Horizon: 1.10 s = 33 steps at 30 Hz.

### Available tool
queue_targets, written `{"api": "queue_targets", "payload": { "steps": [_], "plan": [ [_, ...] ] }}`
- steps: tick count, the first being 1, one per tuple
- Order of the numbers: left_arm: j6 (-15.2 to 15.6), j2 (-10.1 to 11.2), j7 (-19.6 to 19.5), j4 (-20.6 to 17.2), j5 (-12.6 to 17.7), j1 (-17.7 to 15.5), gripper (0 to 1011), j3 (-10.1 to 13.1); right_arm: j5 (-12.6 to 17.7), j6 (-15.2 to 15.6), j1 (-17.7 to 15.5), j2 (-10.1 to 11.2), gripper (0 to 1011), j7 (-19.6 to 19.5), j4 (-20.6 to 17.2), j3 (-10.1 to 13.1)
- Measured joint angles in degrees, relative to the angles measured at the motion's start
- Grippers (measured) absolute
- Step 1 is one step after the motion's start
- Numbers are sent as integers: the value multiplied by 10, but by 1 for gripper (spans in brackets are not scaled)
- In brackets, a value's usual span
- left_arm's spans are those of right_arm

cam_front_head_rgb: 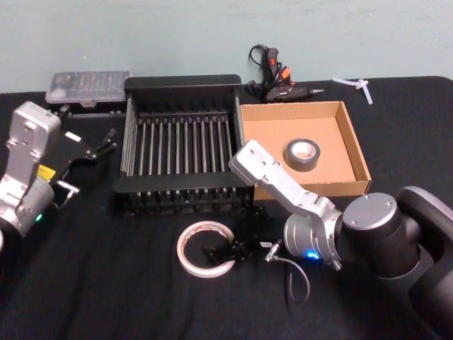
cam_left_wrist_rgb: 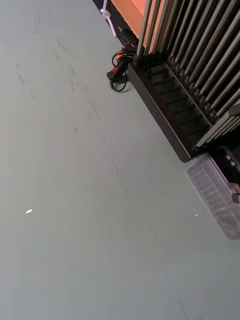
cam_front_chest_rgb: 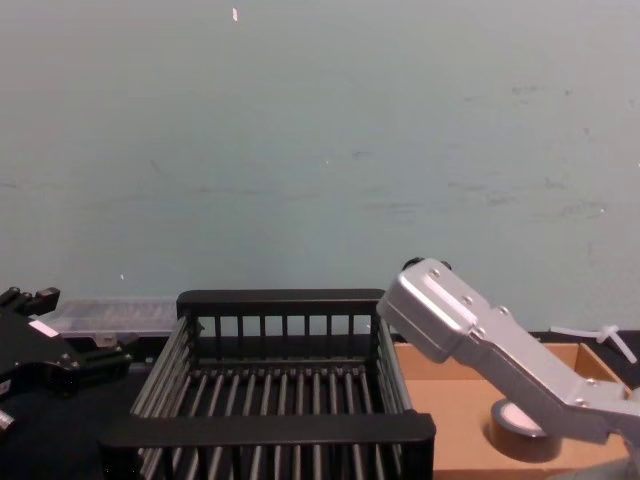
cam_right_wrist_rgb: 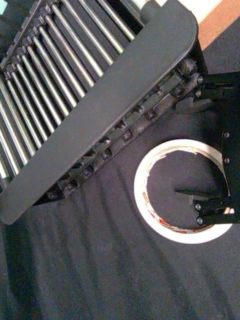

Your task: Pick up the white tape and place it into the black box , Pick up the silver tape and place it into the brown box.

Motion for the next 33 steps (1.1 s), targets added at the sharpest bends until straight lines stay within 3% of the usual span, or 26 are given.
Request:
{"api": "queue_targets", "payload": {
  "steps": [7,20,27,33],
  "plan": [
    [0,0,0,0,0,0,1001,0,0,0,0,0,928,0,0,0],
    [0,0,0,0,0,0,1001,0,1,0,0,0,568,0,0,0],
    [0,0,0,0,0,0,1002,0,1,0,0,0,302,0,0,0],
    [0,0,0,0,0,0,1001,0,1,0,0,0,155,0,0,0]
  ]
}}
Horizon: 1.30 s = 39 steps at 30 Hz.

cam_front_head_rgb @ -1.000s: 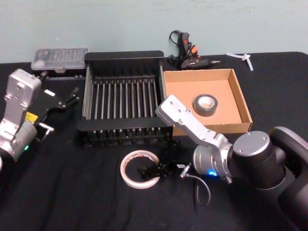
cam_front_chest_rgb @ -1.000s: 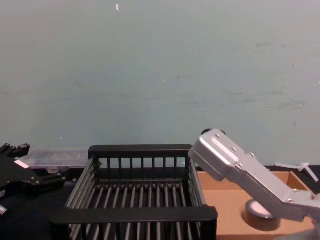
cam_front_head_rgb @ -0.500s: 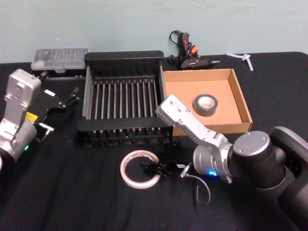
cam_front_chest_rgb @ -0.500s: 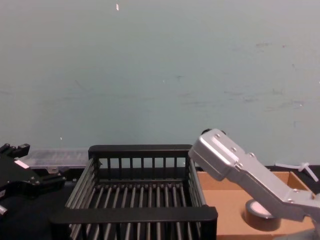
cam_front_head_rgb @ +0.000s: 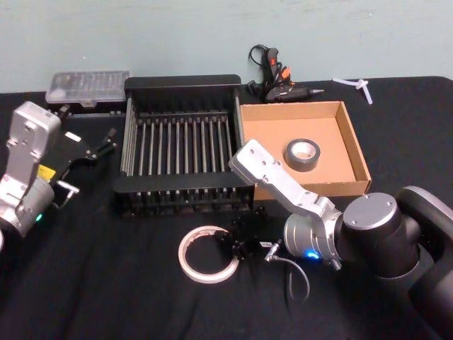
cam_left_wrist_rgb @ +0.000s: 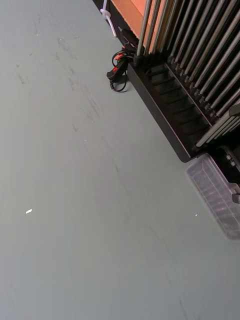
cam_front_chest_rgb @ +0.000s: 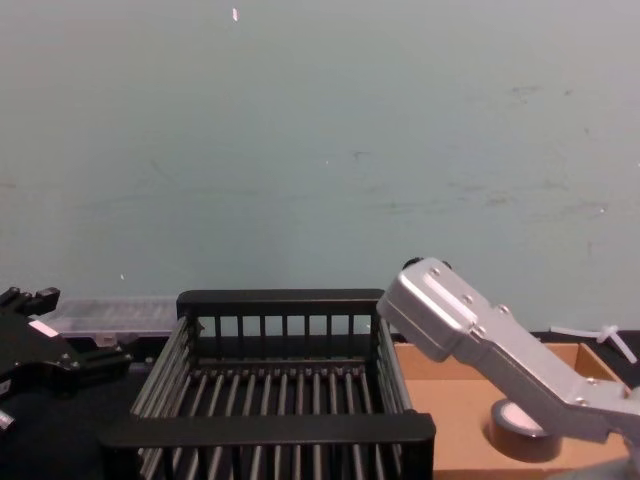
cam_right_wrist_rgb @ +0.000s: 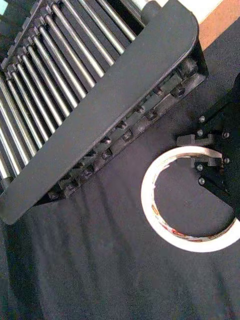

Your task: Pick up the white tape and place it into the black box , Pick up the silver tape and place it into the brown box.

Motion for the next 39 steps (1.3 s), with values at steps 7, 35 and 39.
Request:
{"api": "queue_targets", "payload": {
  "steps": [7,35,39],
  "plan": [
    [0,0,0,0,0,0,1001,0,0,0,0,0,94,0,0,0],
    [0,0,0,0,0,0,1001,0,20,-22,-19,23,94,4,-68,23],
    [0,0,0,0,0,0,1002,0,25,-24,-22,29,94,4,-83,26]
  ]
}}
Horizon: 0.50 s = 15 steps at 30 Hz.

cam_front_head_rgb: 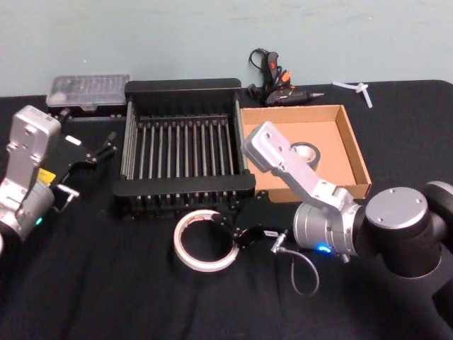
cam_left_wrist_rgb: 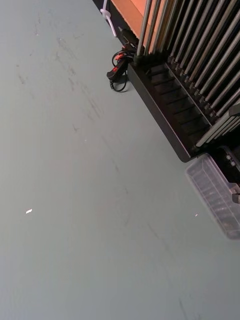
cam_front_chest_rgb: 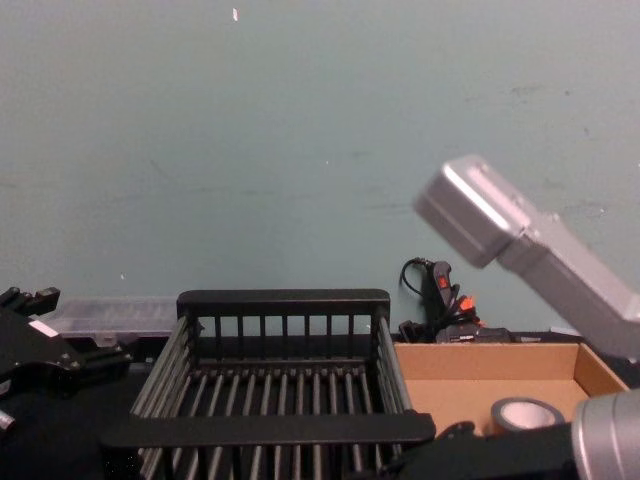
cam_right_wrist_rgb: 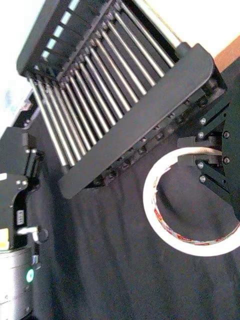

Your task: Pick up the white tape and place it into the black box , Pick up the silver tape and place it into the brown box.

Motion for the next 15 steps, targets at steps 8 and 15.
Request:
{"api": "queue_targets", "payload": {
  "steps": [8,15],
  "plan": [
    [0,0,0,0,0,0,1001,0,11,-14,-4,9,94,-9,-25,13],
    [0,0,0,0,0,0,1002,0,15,-26,-1,11,94,-19,-34,24]
  ]
}}
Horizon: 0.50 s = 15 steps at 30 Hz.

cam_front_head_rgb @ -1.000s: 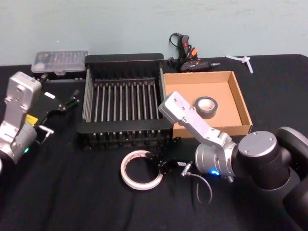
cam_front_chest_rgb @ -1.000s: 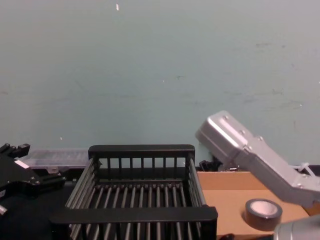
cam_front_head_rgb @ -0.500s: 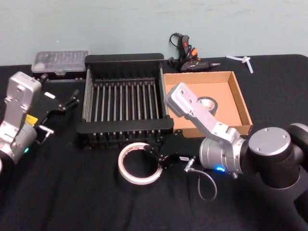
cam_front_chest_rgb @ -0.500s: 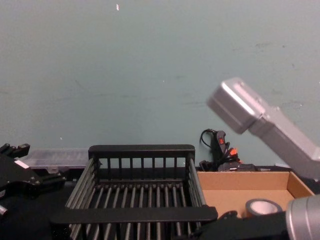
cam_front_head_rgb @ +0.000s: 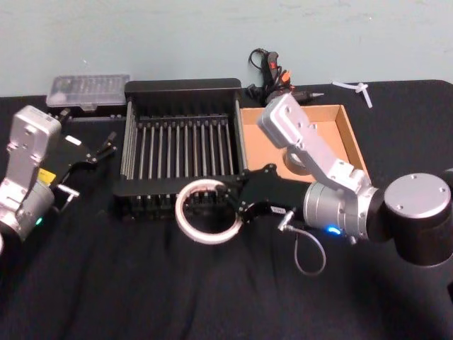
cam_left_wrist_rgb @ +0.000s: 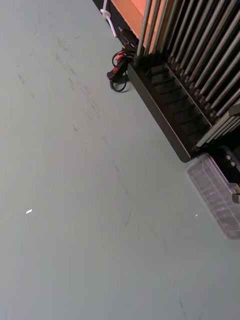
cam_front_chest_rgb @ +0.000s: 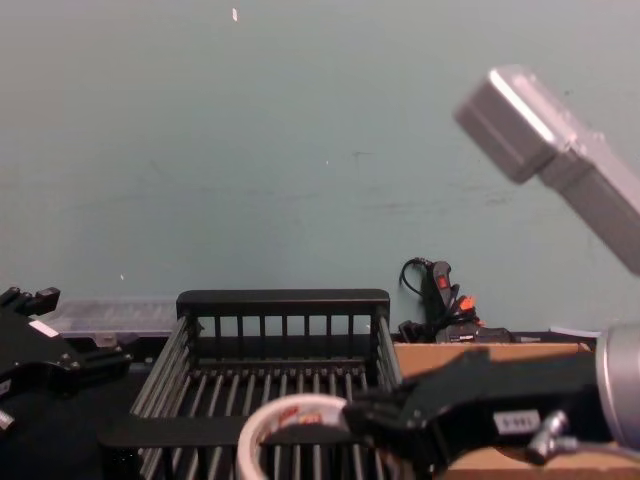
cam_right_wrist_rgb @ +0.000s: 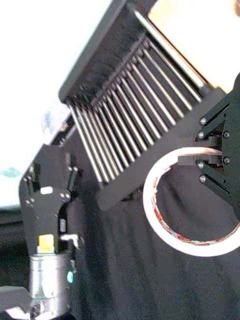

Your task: Pick up the white tape and place it into the black box , Pick up the silver tape and place it into the brown box.

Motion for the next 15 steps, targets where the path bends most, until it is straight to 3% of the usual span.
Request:
{"api": "queue_targets", "payload": {
  "steps": [7,15],
  "plan": [
    [0,0,0,0,0,0,1001,0,1,-15,16,-4,94,-12,7,10],
    [0,0,0,0,0,0,1002,0,-6,-32,47,-18,94,-19,41,13]
  ]
}}
